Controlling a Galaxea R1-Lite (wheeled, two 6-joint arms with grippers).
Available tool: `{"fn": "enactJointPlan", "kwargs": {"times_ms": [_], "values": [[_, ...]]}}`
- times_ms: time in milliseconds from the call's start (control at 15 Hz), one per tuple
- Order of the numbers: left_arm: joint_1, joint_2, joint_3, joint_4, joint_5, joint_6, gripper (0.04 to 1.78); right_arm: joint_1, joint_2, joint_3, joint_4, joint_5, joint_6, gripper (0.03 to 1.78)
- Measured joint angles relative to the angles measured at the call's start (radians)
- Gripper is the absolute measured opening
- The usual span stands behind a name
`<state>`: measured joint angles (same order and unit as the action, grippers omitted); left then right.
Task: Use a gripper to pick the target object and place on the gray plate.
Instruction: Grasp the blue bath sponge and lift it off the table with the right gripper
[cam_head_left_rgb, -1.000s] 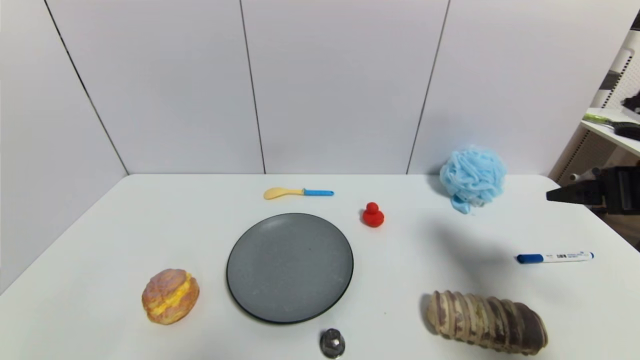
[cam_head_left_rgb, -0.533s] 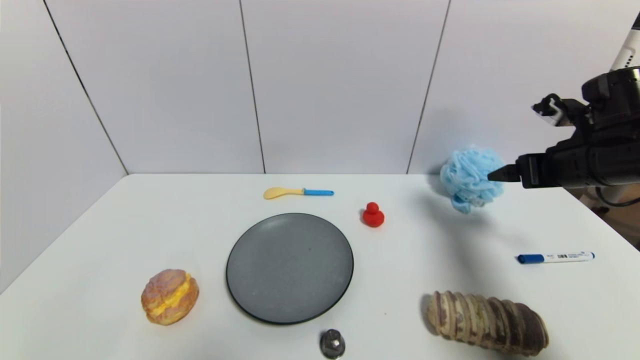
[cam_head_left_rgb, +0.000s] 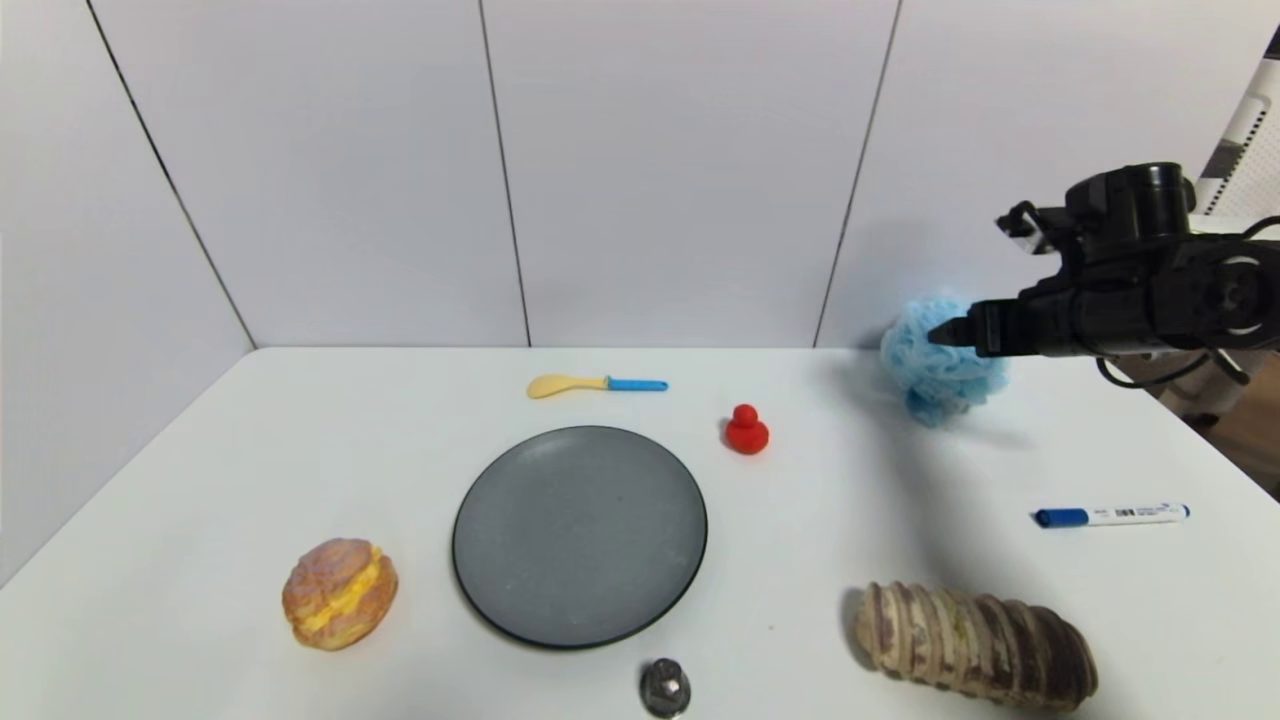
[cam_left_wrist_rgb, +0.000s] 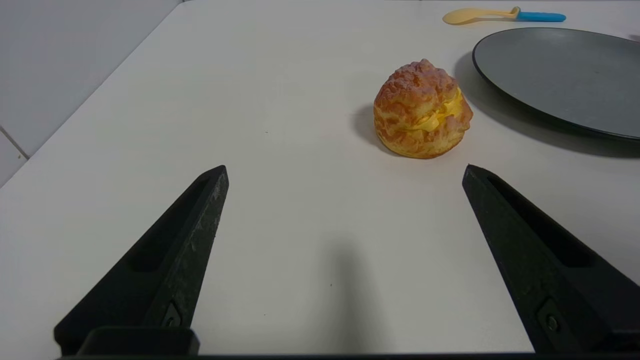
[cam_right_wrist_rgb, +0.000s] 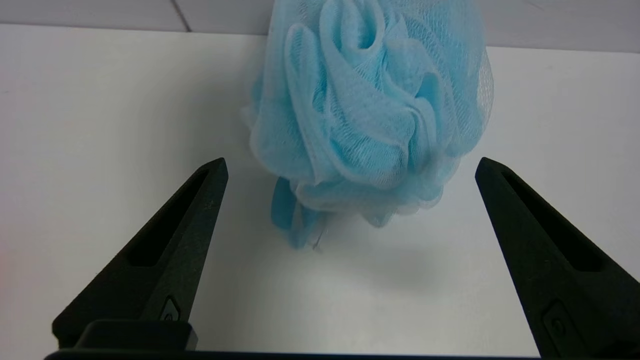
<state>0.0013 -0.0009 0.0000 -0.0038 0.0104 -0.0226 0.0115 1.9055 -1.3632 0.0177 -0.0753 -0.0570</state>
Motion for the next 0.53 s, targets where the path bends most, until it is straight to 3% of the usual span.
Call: {"fn": "enactJointPlan", "kwargs": {"times_ms": [133,533], "values": [[0.000,0.000,0.000,0.000,0.000,0.000,1.69,0.000,0.044,-0.009,-0.066,-0.020,-0.024,1.71],[0.000,0.000,0.000,0.000,0.000,0.000,1.69,-0.015,0.132,0.000,-0.204,-0.022,-0.046,1.71]]}}
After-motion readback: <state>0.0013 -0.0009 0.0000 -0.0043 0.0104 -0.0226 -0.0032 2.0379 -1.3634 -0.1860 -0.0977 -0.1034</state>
